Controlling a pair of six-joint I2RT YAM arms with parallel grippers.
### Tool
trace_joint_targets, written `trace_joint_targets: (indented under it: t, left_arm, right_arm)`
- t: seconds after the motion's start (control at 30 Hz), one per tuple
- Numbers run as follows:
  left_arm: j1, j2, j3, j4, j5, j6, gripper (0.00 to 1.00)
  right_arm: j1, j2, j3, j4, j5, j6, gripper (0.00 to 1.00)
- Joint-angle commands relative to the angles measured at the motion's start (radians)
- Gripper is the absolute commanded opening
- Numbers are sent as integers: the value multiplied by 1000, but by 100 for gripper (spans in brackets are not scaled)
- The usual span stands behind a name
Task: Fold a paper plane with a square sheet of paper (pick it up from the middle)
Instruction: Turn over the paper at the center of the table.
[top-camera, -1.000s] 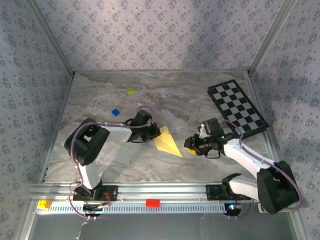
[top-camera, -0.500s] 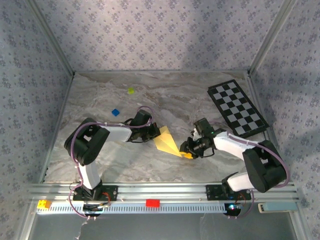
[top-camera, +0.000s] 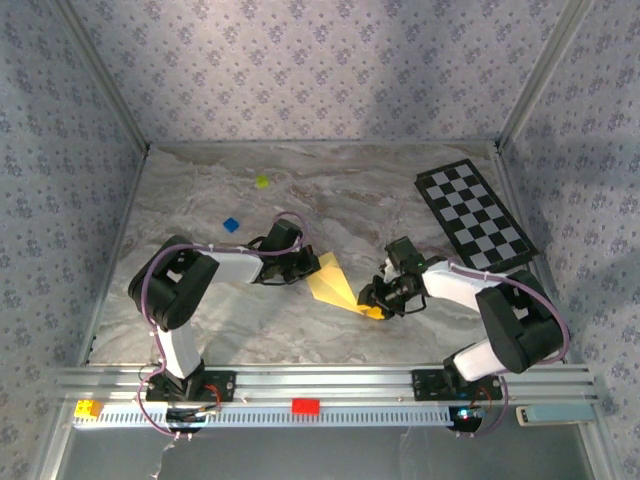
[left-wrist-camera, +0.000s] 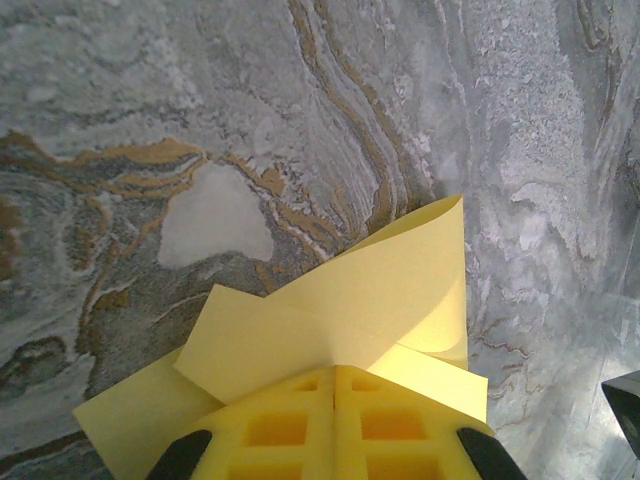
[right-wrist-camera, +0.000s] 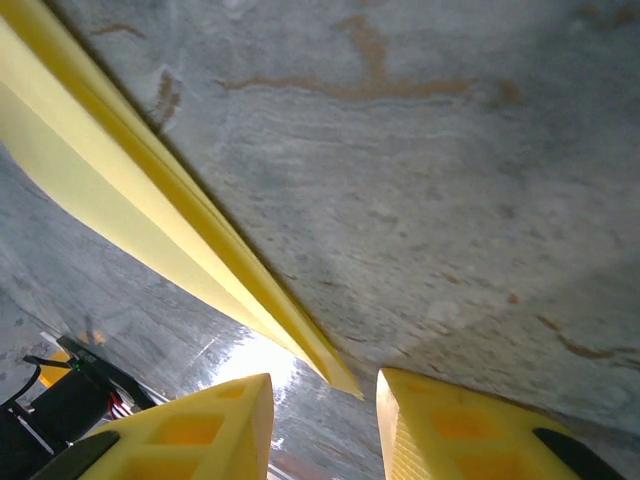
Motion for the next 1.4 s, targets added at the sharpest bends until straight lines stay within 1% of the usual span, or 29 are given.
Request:
trace_joint_targets:
  t: [0.0,0.17,0.33,0.47,0.6,0.67,0.77,0.9,1.13,1.37]
  left_arm:
    - [6,16,-28,-60,-16,-5,0]
    - [7,15,-30,-66,-18,-16,0]
    - [7,17,-25,-78,-16,-20,0]
    - [8,19,-19,-89,-14,-20,0]
    - [10,25,-16,-97,-15,-27,0]
    - [11,29,-15,-96,-14,-30,0]
    - [10,28,-17,-99,-15,-29,0]
    - [11,26,-20,-103,-14,-28,0]
    - [11,23,-26,-97,-14,-32,0]
    - [11,26,-19,-96,-14,-33,0]
  right_arm:
    - [17,12,7,48,-26,-3,33]
    - [18,-34,-5,14,11,-6,32]
    - [17,-54,-21,-18,33,-7,36]
    - [21,-46,-30,-23,-3,-12,36]
    - [26,-42,-35,-31,21,-6,36]
    - [28,-44,-50,-5,24,9,36]
    - [29,-40,-68,54,-4,24,37]
    - [30,-51,-75,89,-1,45,37]
    - [25,-63,-92,219,-21,104,37]
    - [20,-59,-78,219,-30,100,38]
